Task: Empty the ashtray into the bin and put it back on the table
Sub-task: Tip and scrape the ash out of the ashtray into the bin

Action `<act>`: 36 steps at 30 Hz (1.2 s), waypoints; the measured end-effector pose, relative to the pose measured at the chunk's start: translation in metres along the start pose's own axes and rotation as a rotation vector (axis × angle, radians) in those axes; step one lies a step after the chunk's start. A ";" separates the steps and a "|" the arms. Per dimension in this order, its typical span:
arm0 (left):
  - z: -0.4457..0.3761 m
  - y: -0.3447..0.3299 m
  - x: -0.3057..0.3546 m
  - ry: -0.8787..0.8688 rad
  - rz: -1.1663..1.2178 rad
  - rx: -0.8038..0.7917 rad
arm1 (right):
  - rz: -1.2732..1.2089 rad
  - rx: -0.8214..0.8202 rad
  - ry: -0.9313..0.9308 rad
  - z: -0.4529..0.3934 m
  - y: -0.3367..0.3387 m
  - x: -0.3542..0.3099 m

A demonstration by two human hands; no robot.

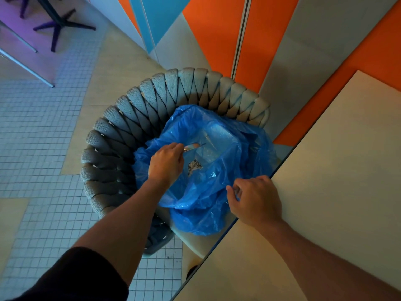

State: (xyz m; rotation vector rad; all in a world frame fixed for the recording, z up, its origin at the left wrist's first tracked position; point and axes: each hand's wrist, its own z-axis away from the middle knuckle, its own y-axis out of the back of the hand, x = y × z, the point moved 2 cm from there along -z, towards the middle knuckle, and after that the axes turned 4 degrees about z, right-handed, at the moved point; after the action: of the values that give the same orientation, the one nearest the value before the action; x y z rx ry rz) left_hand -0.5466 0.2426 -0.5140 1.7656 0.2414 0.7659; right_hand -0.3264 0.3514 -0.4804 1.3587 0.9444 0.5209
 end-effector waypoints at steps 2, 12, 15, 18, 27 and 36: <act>0.000 0.002 0.001 -0.011 0.002 0.017 | -0.001 0.002 0.002 0.000 0.000 0.000; 0.001 -0.007 0.000 -0.076 -0.145 -0.097 | -0.011 -0.001 -0.004 0.000 0.000 0.000; 0.004 -0.008 -0.001 -0.059 -0.123 -0.092 | -0.014 0.005 -0.007 0.000 0.000 0.000; 0.005 -0.007 -0.001 -0.036 -0.107 -0.102 | -0.014 0.017 -0.004 -0.001 -0.001 0.001; 0.001 -0.012 -0.016 0.593 0.407 0.160 | -0.006 0.035 0.003 0.000 -0.002 0.001; 0.003 -0.026 -0.036 1.046 0.903 0.259 | -0.011 0.014 -0.004 0.000 0.000 0.001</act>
State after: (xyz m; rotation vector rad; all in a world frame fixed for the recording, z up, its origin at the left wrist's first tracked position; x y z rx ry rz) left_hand -0.5669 0.2305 -0.5513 1.5056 0.2215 2.3806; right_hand -0.3265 0.3520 -0.4806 1.3664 0.9528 0.5038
